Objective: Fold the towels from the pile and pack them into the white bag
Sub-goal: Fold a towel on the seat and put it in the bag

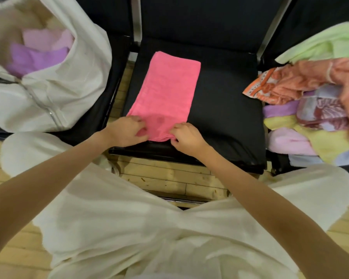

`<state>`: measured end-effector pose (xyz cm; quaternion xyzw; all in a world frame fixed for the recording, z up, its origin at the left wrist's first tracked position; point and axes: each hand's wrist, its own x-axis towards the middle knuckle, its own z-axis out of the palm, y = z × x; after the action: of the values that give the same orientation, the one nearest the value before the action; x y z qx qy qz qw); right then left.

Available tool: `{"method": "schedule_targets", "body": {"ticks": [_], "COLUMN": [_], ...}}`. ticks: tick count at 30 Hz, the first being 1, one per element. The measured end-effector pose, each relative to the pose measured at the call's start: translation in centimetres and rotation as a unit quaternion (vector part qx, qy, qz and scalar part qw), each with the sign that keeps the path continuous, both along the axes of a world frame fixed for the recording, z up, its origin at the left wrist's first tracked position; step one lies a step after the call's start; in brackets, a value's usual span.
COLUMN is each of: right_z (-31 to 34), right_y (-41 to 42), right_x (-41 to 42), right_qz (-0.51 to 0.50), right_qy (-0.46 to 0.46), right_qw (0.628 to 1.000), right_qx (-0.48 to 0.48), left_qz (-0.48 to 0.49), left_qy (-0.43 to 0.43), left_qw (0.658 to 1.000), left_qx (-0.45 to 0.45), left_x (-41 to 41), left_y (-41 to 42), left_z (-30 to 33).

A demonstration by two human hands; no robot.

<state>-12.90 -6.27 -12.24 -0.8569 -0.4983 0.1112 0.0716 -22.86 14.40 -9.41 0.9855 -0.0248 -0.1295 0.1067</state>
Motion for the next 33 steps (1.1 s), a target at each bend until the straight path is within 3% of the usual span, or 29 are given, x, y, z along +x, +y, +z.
{"method": "schedule_targets", "body": {"ticks": [6,9,12,14,17,19,22,25,29,33], "right_z": [1.3,1.5,1.1,1.3,1.6,1.5,0.8,-0.3,-1.5,-1.9], "right_y": [-1.6,-3.1,-4.5,-5.1,-4.9,-4.2,-2.9,-1.7,-0.4,0.3], "right_x": [1.0,1.8,2.3,2.2,2.3,2.7,3.7,4.6,5.2,5.4], "right_qz": [-0.108,-0.158,-0.211,-0.242,-0.291,-0.328,-0.362,-0.391,-0.409,-0.407], "right_qy": [0.141,0.192,0.236,0.266,0.283,0.272,0.224,0.18,0.118,0.054], "right_qw": [0.982,0.966,0.937,0.908,0.861,0.843,0.846,0.862,0.892,0.911], "right_qx": [0.06,0.075,0.149,0.217,0.306,0.328,0.322,0.269,0.153,0.047], "left_qz": [0.015,0.03,0.066,0.093,0.157,0.225,0.324,0.395,0.405,0.331], "left_qy": [-0.056,-0.083,-0.063,-0.054,-0.05,-0.077,-0.133,-0.154,-0.136,-0.134], "left_qw": [0.998,0.992,0.981,0.966,0.917,0.889,0.86,0.854,0.882,0.931], "left_qx": [-0.011,-0.09,-0.17,-0.234,-0.363,-0.39,-0.372,-0.3,-0.198,-0.076], "left_x": [-0.3,-0.5,-0.3,0.1,1.0,2.1,4.5,6.6,7.8,8.0], "left_y": [-0.4,-0.4,-0.7,-1.0,-1.7,-1.9,-2.1,-2.7,-3.7,-3.6], "left_z": [-0.6,-0.9,0.1,1.2,2.8,2.8,1.3,-0.5,-2.5,-4.0]}}
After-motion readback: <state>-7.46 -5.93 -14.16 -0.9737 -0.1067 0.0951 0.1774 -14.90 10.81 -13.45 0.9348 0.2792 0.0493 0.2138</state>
